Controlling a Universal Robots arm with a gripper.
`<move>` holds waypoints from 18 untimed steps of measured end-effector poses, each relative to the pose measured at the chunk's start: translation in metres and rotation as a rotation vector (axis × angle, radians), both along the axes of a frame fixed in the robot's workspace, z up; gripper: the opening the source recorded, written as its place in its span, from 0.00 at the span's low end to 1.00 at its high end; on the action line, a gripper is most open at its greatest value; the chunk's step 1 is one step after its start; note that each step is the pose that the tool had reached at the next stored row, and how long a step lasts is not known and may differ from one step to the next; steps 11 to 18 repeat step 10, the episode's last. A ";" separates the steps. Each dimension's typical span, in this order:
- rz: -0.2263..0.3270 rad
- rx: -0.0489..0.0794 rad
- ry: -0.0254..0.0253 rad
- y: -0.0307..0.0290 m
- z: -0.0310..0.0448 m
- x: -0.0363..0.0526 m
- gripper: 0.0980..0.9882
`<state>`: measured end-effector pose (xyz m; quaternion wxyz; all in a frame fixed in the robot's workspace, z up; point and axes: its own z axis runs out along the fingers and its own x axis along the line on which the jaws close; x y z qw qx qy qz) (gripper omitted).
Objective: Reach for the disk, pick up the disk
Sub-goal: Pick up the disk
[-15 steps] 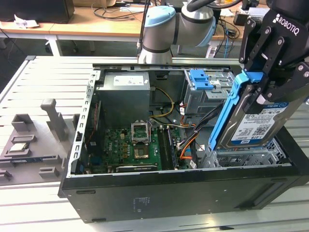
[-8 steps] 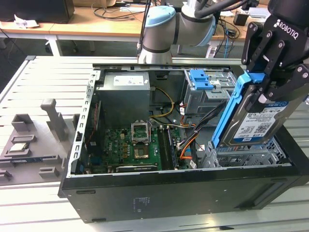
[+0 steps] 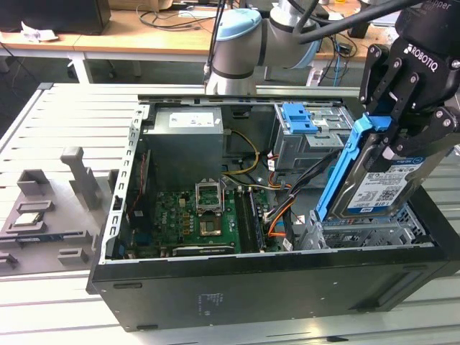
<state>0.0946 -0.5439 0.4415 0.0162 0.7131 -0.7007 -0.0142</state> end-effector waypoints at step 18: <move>0.000 0.000 0.0001 0.0008 -0.0008 0.0024 0.30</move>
